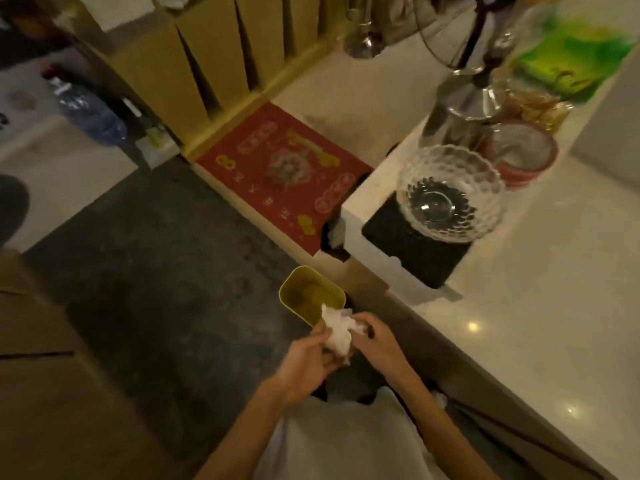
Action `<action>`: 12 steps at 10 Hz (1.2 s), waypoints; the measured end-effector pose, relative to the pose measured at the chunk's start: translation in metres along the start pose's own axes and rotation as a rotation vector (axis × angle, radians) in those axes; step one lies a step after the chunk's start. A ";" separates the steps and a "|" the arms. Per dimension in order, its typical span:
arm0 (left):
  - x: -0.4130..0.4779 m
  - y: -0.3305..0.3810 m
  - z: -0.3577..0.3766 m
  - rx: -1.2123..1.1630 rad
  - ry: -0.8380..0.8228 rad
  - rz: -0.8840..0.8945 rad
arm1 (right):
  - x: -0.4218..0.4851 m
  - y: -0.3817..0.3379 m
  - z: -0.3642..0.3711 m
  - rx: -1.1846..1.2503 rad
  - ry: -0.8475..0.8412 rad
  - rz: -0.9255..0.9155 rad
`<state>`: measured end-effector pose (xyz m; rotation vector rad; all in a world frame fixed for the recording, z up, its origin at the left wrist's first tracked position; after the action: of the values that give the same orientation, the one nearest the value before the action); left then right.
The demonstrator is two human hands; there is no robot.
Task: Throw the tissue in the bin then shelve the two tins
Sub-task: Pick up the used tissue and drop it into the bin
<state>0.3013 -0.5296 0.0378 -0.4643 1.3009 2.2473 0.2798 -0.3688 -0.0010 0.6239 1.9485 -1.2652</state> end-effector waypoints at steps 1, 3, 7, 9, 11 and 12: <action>0.004 0.024 -0.049 0.243 0.045 0.052 | 0.016 -0.037 0.052 0.117 -0.057 0.051; 0.071 0.034 -0.155 0.564 0.351 0.120 | 0.064 -0.075 0.124 -0.093 -0.066 -0.120; 0.352 -0.195 -0.353 1.121 -0.054 0.044 | 0.441 0.095 0.216 -0.502 0.204 0.001; 0.439 -0.301 -0.413 1.390 -0.297 -0.135 | 0.558 0.195 0.228 -0.727 0.081 0.248; 0.404 -0.271 -0.414 1.365 -0.222 -0.012 | 0.503 0.174 0.214 -0.689 0.178 0.215; 0.361 -0.217 -0.392 1.395 -0.219 -0.018 | 0.433 0.134 0.194 -0.701 0.267 0.129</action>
<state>0.1479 -0.6911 -0.4928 0.2824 2.2383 0.8704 0.1654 -0.4873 -0.4654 0.5520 2.3352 -0.3709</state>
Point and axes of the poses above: each hand's wrist, its own x-axis towards the middle knuckle, its own z-axis out of the palm, y = z × x, the point moved 1 cm from there along x, towards the middle knuckle, and after that the axes turned 15 degrees about z, right-handed, at the moved point
